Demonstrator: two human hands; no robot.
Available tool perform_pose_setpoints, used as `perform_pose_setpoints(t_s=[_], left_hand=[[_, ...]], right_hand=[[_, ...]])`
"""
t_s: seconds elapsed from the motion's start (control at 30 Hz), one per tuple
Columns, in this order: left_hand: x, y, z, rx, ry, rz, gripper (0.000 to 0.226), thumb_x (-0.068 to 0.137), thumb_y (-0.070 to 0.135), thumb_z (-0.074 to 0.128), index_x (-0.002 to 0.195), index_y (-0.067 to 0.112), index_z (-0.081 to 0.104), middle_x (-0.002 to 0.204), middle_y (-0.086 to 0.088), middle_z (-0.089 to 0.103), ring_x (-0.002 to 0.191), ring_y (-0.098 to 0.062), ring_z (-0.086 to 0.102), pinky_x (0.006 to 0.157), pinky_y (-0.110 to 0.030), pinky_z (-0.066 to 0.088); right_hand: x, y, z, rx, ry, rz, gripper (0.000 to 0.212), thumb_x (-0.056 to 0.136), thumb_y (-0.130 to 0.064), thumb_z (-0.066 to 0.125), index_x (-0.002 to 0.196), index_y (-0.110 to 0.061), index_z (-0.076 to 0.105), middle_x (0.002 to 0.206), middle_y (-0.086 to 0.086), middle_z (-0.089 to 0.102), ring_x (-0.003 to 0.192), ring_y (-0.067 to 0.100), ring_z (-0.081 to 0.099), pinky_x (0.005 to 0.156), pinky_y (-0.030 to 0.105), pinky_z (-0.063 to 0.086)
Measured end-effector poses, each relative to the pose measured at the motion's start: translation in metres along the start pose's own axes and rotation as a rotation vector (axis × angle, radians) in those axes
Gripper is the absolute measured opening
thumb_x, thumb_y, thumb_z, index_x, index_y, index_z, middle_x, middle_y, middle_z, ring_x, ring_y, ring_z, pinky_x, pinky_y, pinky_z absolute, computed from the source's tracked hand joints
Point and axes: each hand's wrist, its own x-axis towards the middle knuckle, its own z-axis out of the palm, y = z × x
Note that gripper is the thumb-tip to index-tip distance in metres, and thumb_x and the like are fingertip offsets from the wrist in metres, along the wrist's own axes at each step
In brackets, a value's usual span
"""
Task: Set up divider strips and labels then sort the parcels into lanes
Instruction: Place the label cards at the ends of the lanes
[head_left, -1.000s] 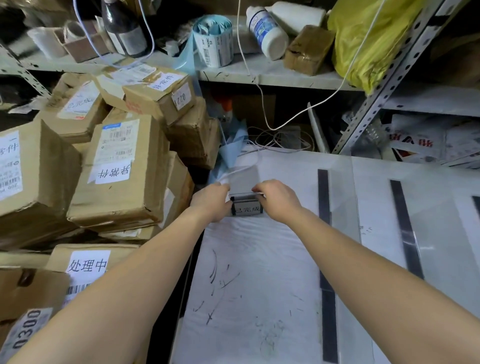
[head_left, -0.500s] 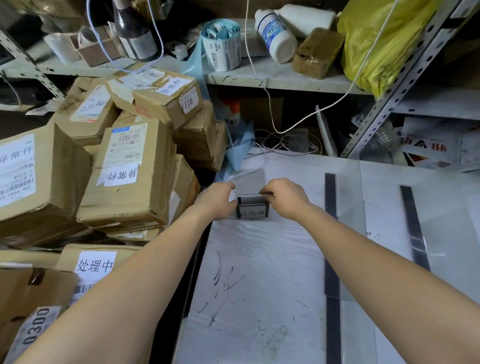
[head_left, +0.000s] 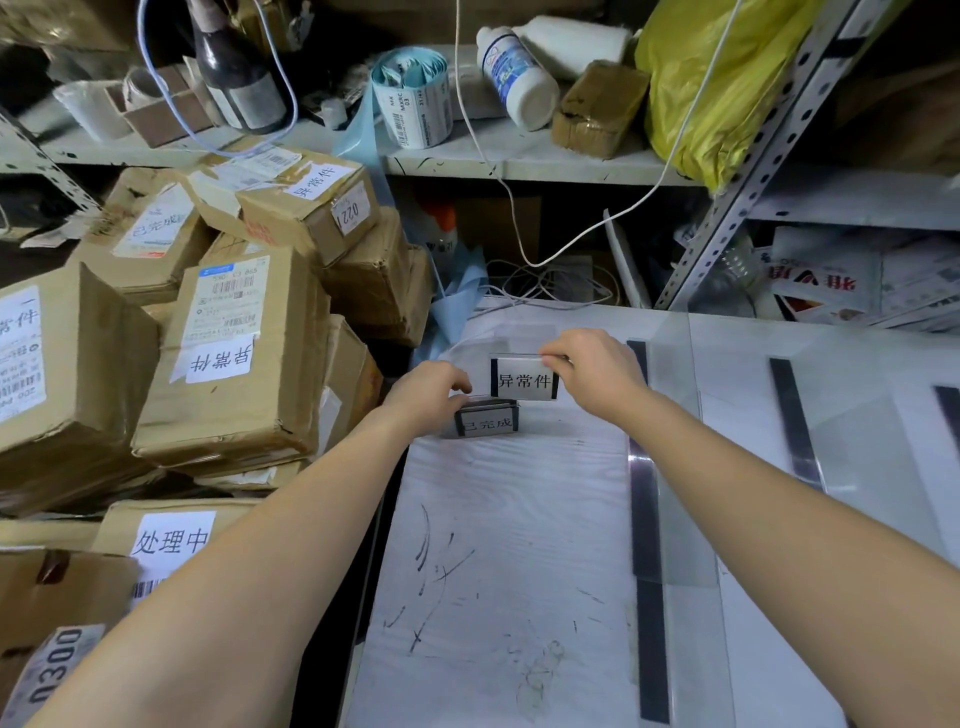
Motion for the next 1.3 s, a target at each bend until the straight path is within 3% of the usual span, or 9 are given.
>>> perform_pose_setpoints(t_s=[0.2,0.43,0.6,0.77,0.9,1.0,1.2,1.3], left_hand=[[0.006,-0.007,-0.005,0.044,-0.023,0.075,0.01,0.093,0.024,0.071,0.1,0.02,0.078,0.098,0.001,0.073,0.089,-0.018,0.066,0.083,-0.043,0.057],[0.018,-0.01,-0.006,0.088,-0.089,0.134,0.009,0.091,0.027,0.074,0.097,0.021,0.078,0.096,0.003,0.074,0.083,-0.014,0.065,0.079,-0.037,0.057],[0.02,-0.011,-0.008,0.074,-0.107,0.141,0.014,0.092,0.032,0.074,0.097,0.022,0.082,0.09,0.009,0.077,0.079,-0.009,0.067,0.076,-0.038,0.059],[0.018,-0.008,-0.017,0.046,-0.067,0.124,0.011,0.091,0.033,0.075,0.091,0.025,0.083,0.082,0.011,0.074,0.076,-0.011,0.066,0.073,-0.037,0.058],[0.013,0.003,-0.032,0.076,-0.004,0.142,0.011,0.093,0.031,0.072,0.091,0.024,0.081,0.082,0.007,0.072,0.078,-0.017,0.064,0.07,-0.035,0.054],[0.006,0.008,-0.045,0.094,0.034,0.145,0.018,0.095,0.03,0.07,0.082,0.019,0.075,0.074,0.003,0.069,0.073,-0.02,0.062,0.066,-0.036,0.054],[-0.026,0.019,-0.069,0.092,0.114,0.147,0.016,0.094,0.03,0.07,0.095,0.017,0.079,0.086,0.002,0.072,0.079,-0.017,0.064,0.074,-0.043,0.057],[-0.048,0.026,-0.074,0.077,0.157,0.143,0.017,0.095,0.029,0.069,0.1,0.016,0.079,0.094,0.0,0.073,0.084,-0.017,0.065,0.079,-0.044,0.057]], right_hand=[[-0.013,0.01,-0.006,-0.004,0.03,0.035,0.03,0.105,-0.029,0.053,0.096,-0.009,0.072,0.088,0.008,0.068,0.085,0.031,0.063,0.066,0.036,0.048],[-0.027,0.013,-0.013,-0.034,0.033,0.062,0.035,0.105,-0.029,0.05,0.081,-0.008,0.064,0.081,0.007,0.063,0.078,0.028,0.058,0.057,0.033,0.038],[-0.041,0.016,-0.018,-0.01,0.041,0.092,0.03,0.104,-0.025,0.052,0.082,-0.007,0.062,0.082,0.007,0.062,0.08,0.03,0.058,0.061,0.035,0.043],[-0.055,0.014,-0.024,-0.003,0.083,0.093,0.035,0.104,-0.023,0.052,0.075,-0.004,0.053,0.078,0.009,0.057,0.078,0.028,0.053,0.054,0.032,0.029],[-0.065,0.012,-0.028,-0.005,0.096,0.114,0.031,0.104,-0.023,0.052,0.081,-0.004,0.059,0.08,0.008,0.059,0.081,0.028,0.053,0.058,0.035,0.037],[-0.074,0.011,-0.033,0.003,0.121,0.13,0.031,0.103,-0.024,0.051,0.079,-0.006,0.058,0.079,0.007,0.059,0.08,0.03,0.056,0.057,0.034,0.035],[-0.101,0.002,-0.051,0.019,0.167,0.129,0.029,0.105,-0.028,0.05,0.088,-0.012,0.068,0.087,0.003,0.065,0.084,0.028,0.059,0.072,0.04,0.053],[-0.117,-0.005,-0.059,0.022,0.178,0.108,0.03,0.105,-0.028,0.05,0.089,-0.011,0.069,0.086,0.002,0.064,0.084,0.028,0.059,0.072,0.042,0.054]])
